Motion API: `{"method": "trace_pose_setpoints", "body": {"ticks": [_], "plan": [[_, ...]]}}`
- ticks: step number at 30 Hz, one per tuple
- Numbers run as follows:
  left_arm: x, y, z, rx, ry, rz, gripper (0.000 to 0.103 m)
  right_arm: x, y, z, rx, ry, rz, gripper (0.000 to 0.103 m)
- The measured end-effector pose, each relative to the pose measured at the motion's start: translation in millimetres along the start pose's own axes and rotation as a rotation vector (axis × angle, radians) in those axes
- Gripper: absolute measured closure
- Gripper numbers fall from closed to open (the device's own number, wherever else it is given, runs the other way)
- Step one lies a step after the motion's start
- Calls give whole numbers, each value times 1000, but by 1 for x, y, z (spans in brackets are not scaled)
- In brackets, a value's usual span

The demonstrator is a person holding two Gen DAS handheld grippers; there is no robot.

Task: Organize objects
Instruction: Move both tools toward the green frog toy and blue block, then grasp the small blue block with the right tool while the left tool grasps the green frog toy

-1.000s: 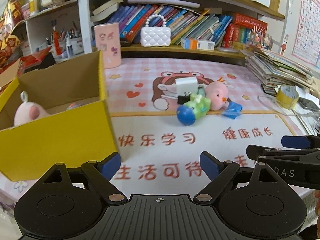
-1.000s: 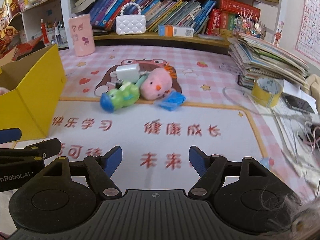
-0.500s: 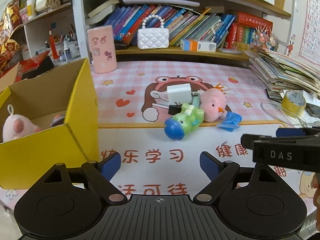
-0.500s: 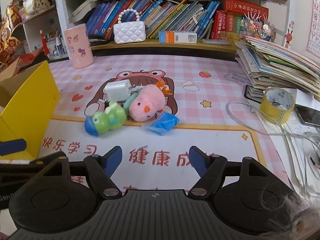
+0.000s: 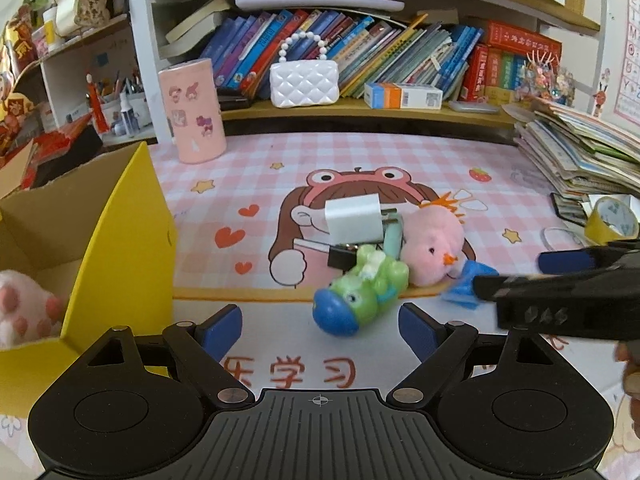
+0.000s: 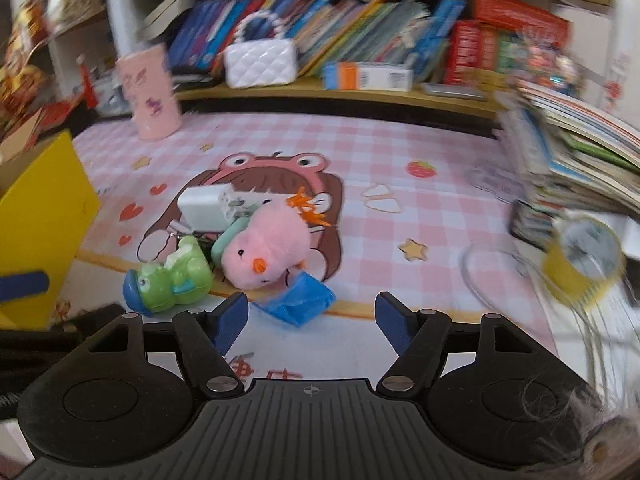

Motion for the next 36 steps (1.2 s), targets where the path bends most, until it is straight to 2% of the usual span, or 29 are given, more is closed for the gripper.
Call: {"method": "trace_pose_setpoints", "body": {"ticks": [6, 7, 9, 12, 19, 23, 25, 27, 32, 36], "plan": [[1, 4, 0, 27, 1, 16, 16, -3, 35, 7, 83, -115, 52, 36], [0, 6, -1, 29, 0, 21, 16, -3, 39, 7, 93, -122, 57, 39], [0, 9, -3, 29, 0, 30, 16, -2, 43, 7, 111, -136, 50, 56], [3, 18, -8, 20, 0, 33, 16, 5, 37, 4, 106, -152, 9, 63], [11, 49, -19, -1, -16, 55, 16, 11, 15, -19, 63, -38, -44, 64], [6, 68, -28, -15, 20, 88, 16, 12, 4, -28, 42, 8, -63, 65], [0, 76, -30, -11, 43, 112, 21, 12, 0, -30, 36, 30, -65, 65], [-6, 82, -32, -20, 52, 138, 33, 10, -3, -31, 36, 49, -62, 65], [-7, 76, -29, -27, 32, 132, 41, 7, -10, -27, 50, 58, -59, 65], [-3, 61, -20, -33, -13, 108, 42, 7, -15, -20, 53, 64, -64, 65]]}}
Point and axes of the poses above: each gripper's, at about its wrist camera, not at the fingertips, and y roughly the way its jaws point, z to its left, x to its top, the point moved 9 cm from there along y, roughly the way its jaws point, and after that the axes turned 11 degrees about -y, right-handed, at the moved point
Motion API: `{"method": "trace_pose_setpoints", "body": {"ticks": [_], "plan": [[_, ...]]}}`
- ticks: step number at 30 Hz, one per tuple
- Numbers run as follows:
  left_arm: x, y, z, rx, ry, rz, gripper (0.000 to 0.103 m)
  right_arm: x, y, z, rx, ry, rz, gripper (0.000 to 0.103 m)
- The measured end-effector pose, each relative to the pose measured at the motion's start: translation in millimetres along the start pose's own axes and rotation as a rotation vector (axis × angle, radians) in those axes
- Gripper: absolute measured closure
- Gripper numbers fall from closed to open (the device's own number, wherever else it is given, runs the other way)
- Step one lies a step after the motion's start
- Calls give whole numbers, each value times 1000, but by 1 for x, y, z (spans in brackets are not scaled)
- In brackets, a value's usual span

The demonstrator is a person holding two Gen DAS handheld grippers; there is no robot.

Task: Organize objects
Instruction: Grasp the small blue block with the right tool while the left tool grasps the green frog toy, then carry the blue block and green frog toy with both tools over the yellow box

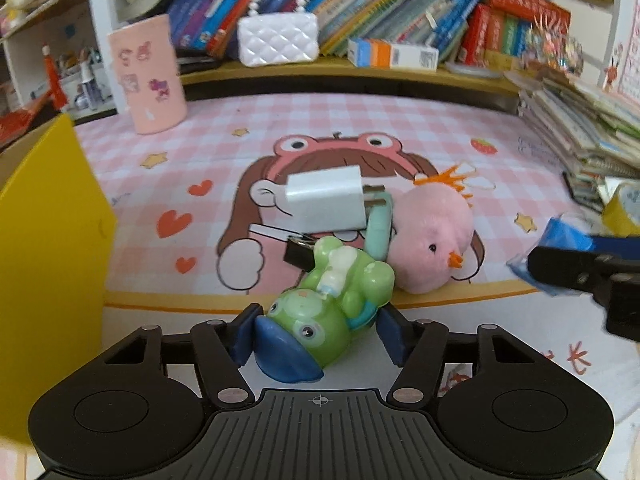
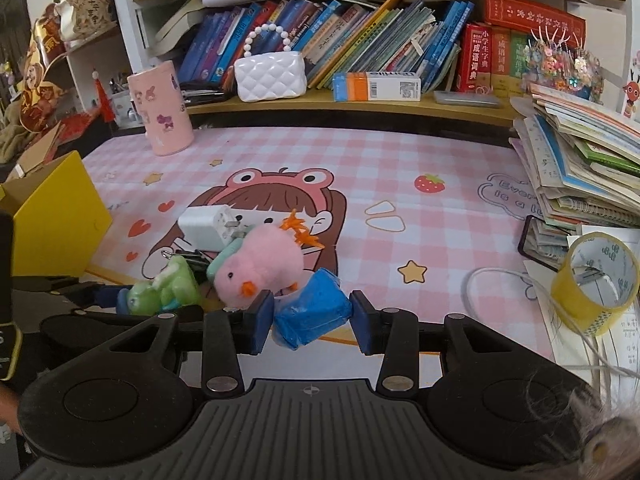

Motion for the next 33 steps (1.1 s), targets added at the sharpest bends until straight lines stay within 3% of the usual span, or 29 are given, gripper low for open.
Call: {"method": "trace_pose_setpoints", "body": {"ticks": [9, 21, 33], "plan": [[-9, -47, 16, -74, -80, -24, 43, -14, -7, 32, 7, 9, 29, 65], [-40, -97, 54, -115, -96, -33, 42, -34, -37, 91, 0, 13, 42, 65], [-74, -145, 125, -98, -141, -46, 42, -51, -64, 180, 27, -28, 52, 65]]}}
Point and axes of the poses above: each gripper's, at about its wrist camera, not at the fingertips, and y roughly the way its jaws point, z to its left, x to its top, the point moved 9 cm from there along y, roughly the way its jaws point, and after that the axes turned 11 degrees about -y, right-handed, at the moved point
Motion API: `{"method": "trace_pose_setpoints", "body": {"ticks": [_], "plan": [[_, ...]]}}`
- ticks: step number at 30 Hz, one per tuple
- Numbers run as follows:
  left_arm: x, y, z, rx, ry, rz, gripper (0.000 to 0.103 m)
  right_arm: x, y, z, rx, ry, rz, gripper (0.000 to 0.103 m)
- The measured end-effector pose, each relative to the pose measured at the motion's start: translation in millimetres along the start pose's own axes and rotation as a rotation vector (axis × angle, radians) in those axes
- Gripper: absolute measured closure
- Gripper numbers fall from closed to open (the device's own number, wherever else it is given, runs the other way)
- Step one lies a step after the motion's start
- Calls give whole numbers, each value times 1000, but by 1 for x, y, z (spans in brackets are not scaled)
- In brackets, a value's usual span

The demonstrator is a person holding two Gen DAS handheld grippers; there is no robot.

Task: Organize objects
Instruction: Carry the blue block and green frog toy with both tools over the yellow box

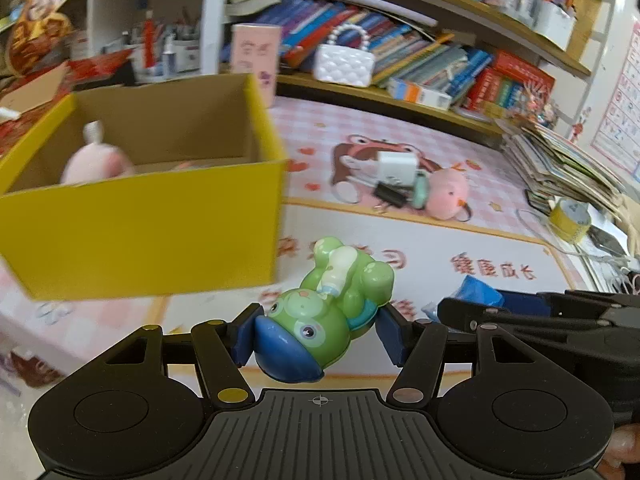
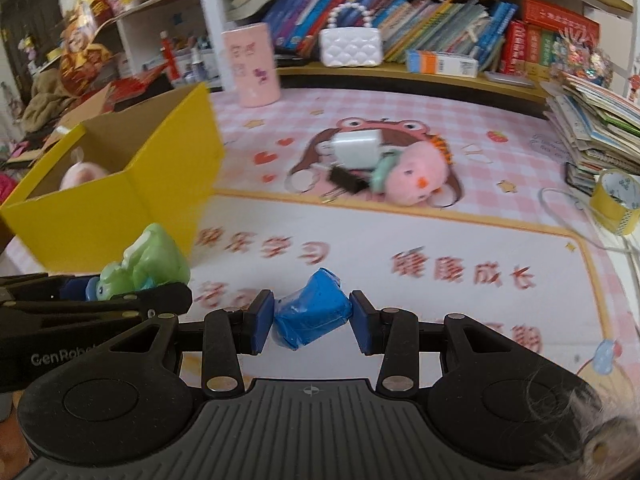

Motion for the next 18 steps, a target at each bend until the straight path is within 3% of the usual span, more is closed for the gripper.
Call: {"method": "trace_pose_setpoints", "body": {"ticks": [18], "plan": [[-14, -62, 91, 73, -26, -37, 43, -8, -14, 111, 77, -42, -30, 65]]}}
Point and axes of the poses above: each gripper's, at about its wrist camera, not at the fingertips, and y roughly the way its jaws point, z to its left, x to its top, the point moved 9 cm from there along y, roughly the way its jaws point, and after that the axes turned 11 degrees about -y, right-handed, at the moved point
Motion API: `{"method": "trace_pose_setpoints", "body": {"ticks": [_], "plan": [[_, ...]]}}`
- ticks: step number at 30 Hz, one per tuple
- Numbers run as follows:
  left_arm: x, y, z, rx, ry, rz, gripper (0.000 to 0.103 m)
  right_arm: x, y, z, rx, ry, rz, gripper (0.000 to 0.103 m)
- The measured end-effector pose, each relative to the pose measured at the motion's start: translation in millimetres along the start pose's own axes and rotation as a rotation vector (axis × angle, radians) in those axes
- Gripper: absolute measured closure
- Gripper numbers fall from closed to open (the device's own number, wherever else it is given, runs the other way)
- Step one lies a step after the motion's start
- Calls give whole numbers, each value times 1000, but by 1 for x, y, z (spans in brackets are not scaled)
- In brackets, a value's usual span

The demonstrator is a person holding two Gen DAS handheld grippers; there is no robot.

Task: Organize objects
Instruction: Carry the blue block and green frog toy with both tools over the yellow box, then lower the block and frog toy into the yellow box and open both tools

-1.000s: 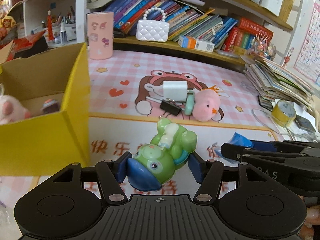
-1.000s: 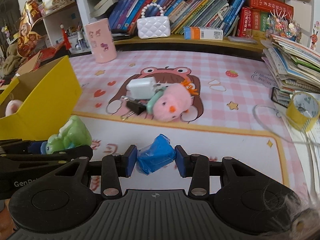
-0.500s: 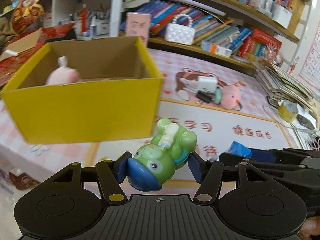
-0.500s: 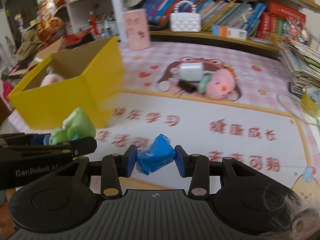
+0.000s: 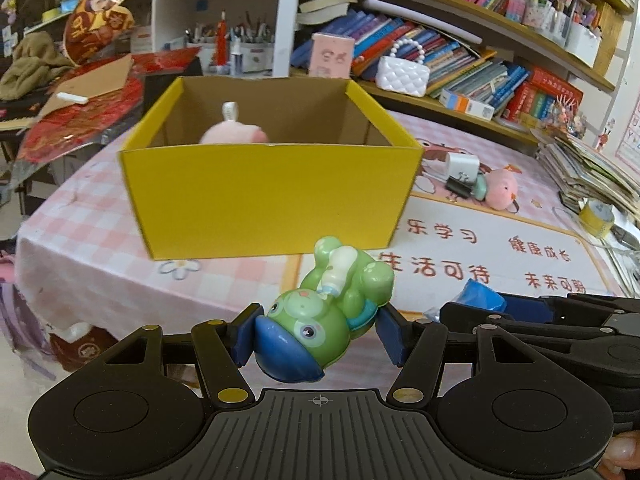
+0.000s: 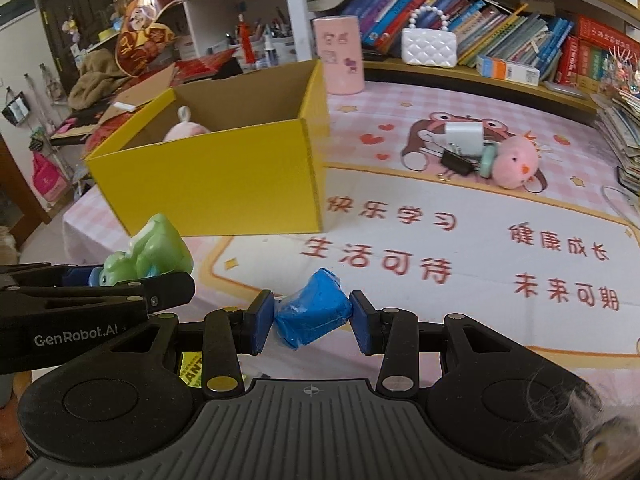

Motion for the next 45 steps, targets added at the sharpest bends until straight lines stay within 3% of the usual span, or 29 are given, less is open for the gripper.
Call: {"method": "trace_pose_setpoints", "body": {"ticks": [16, 25, 35, 45], "plan": [[3, -34, 57, 30, -45, -67, 43, 10, -4, 55, 3, -31, -41, 65], [15, -40, 67, 22, -60, -103, 43, 19, -4, 66, -10, -56, -57, 65], [64, -42, 67, 18, -69, -207, 43, 65, 5, 48, -26, -48, -125, 65], [119, -11, 56, 43, -70, -272, 43, 128, 34, 23, -18, -83, -199, 65]]}}
Point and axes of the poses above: each gripper's, at about its wrist camera, not at the fingertips, and y roughly the way its jaws point, z to its left, x to its top, the point moved 9 cm from there along y, roughly the way its jaws point, and after that the axes turned 11 degrees about -y, right-handed, at the moved point
